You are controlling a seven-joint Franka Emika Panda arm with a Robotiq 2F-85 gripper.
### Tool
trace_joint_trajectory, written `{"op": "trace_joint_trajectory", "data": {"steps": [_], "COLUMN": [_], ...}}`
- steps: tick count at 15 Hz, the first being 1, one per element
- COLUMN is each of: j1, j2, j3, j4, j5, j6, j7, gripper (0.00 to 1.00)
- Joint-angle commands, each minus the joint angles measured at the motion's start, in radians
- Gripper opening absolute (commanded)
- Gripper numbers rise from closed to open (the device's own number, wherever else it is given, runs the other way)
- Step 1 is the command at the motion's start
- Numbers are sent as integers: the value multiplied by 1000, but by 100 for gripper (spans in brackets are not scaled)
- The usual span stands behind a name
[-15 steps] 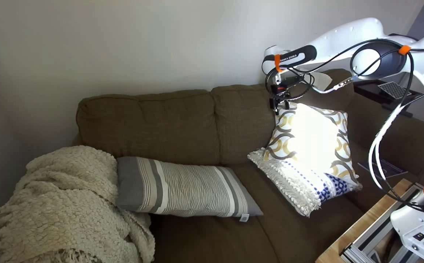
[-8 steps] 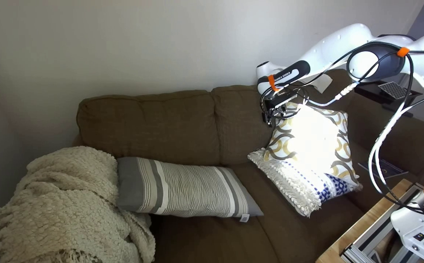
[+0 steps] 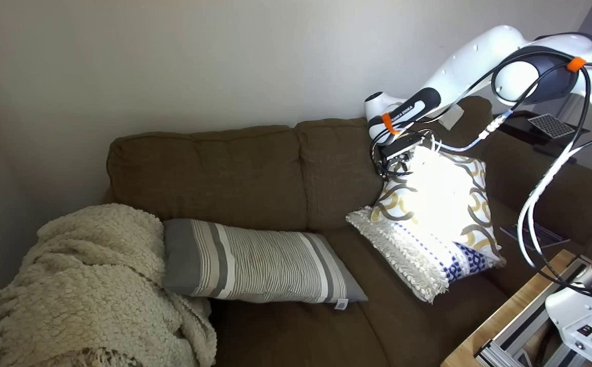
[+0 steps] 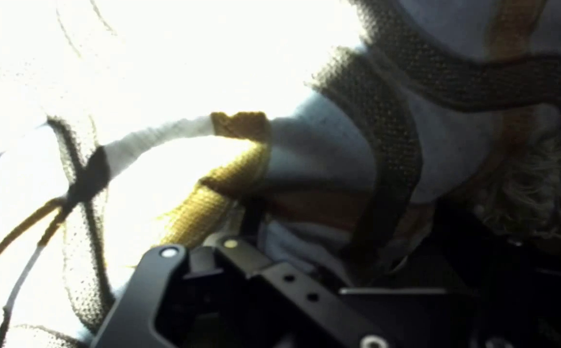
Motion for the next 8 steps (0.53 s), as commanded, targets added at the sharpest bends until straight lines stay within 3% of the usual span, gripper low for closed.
{"op": "trace_joint_trajectory", "data": {"steps": [1,4,8], "j1": [8,-3,-50], "j2": [-28,-30,-67], "j3": [-8,0,52], "j4": [-78,-92,-140], "j5": [-24,-29,-27], "j6": [-57,-94,-47], "j7": [12,-21,-223], "gripper": [58,36,6]}}
